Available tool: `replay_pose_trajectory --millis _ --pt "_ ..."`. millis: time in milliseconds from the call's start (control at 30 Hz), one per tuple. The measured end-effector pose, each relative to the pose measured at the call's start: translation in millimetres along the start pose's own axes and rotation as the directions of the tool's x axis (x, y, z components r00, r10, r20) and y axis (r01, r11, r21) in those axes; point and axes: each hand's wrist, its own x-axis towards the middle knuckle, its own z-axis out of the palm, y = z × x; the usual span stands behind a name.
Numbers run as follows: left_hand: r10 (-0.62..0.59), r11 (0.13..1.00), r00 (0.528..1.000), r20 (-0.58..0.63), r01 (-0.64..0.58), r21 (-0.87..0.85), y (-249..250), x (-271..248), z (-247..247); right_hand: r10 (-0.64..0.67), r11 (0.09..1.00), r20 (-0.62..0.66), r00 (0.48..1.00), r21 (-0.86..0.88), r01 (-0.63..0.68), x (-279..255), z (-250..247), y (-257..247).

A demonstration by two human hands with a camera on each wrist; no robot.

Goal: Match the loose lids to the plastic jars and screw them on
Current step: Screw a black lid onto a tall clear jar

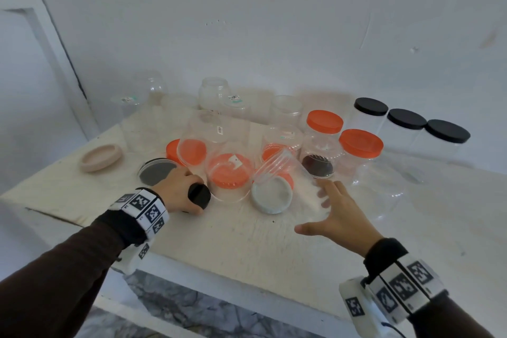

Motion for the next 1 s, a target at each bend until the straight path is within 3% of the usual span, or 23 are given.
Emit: replay_pose_trajectory --millis 200,367,633,800,1000 --pt "-0.027 0.996 0.998 -0.056 0.022 -0.09 -11 -13 -7 -0.048 0.999 0.037 0.998 -0.006 0.048 5 11 -13" --pt "-0.025 0.971 0.972 -0.234 -0.032 -0.236 -17 -26 -20 -0.039 0.999 0.012 0.999 0.023 0.039 9 15 -12" --pt "0.054 0.891 0.804 -0.593 -0.307 -0.335 21 -38 -46 0.025 0.999 -0.034 0.999 0.044 -0.023 11 15 7" --pt "0.192 0.815 0.751 -0.631 -0.481 -0.324 67 -36 -44 0.107 0.978 -0.052 0.993 0.186 -0.096 5 11 33" --pt "0.336 0.71 0.739 -0.584 -0.606 -0.358 122 -17 -29 0.168 0.942 -0.04 0.985 0.301 -0.149 -3 2 59"
